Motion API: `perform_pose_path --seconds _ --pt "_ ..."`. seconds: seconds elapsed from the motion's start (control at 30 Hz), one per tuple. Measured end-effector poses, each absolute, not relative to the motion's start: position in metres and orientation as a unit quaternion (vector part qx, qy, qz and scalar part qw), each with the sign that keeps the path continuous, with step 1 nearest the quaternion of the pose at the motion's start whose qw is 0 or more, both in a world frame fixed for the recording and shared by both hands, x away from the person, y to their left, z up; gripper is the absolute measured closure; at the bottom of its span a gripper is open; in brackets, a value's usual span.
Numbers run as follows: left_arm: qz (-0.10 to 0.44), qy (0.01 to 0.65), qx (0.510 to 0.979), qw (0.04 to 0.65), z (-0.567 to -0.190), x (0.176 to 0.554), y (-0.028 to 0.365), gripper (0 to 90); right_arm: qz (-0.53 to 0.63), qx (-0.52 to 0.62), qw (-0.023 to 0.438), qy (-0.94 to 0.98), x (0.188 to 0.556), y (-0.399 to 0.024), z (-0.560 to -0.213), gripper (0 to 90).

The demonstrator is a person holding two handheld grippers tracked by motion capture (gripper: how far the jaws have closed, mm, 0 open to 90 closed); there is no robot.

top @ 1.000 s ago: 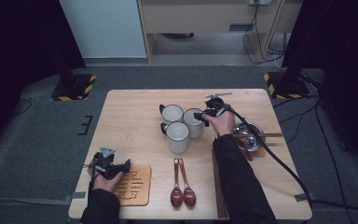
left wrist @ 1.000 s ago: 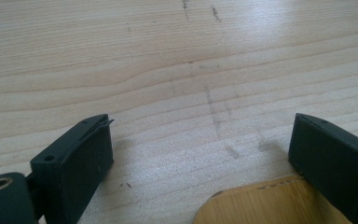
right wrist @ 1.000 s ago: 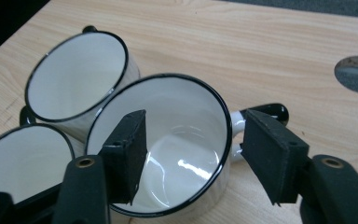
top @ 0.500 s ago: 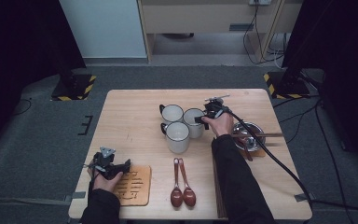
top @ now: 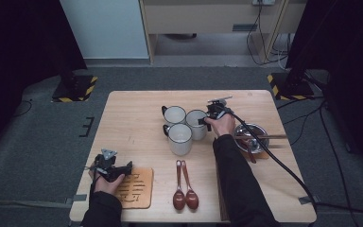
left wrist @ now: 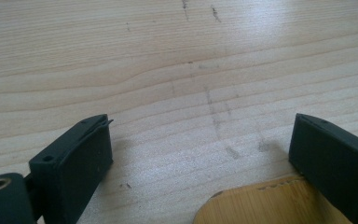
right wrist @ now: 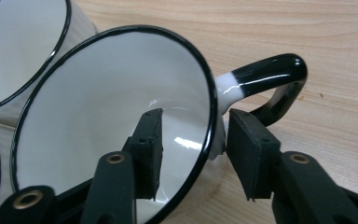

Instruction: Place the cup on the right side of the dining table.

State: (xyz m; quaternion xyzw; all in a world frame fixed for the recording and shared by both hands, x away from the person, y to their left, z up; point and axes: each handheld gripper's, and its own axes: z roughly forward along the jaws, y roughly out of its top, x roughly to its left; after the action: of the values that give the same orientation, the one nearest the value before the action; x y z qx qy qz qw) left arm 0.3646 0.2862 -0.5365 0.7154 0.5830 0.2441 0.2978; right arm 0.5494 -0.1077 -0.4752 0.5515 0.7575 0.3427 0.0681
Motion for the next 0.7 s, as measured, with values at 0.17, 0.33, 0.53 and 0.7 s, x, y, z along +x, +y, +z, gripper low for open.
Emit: perform_pose_path --seconds 0.17,0.33,0.53,0.7 --pt "0.244 0.583 0.716 0.298 -0.536 0.365 0.286 4.8 0.34 0.559 0.068 0.753 0.553 -0.107 -0.477 60.3" --pt "0.244 0.583 0.716 0.298 -0.536 0.365 0.286 4.8 0.342 0.565 0.073 0.747 0.556 -0.107 -0.477 66.1" --pt "0.244 0.583 0.716 0.298 -0.536 0.365 0.286 4.8 0.335 0.563 0.086 0.751 0.559 -0.104 -0.476 71.9" --pt "0.244 0.583 0.716 0.297 -0.536 0.365 0.286 4.7 0.326 0.56 0.082 0.757 0.561 -0.104 -0.475 73.2"
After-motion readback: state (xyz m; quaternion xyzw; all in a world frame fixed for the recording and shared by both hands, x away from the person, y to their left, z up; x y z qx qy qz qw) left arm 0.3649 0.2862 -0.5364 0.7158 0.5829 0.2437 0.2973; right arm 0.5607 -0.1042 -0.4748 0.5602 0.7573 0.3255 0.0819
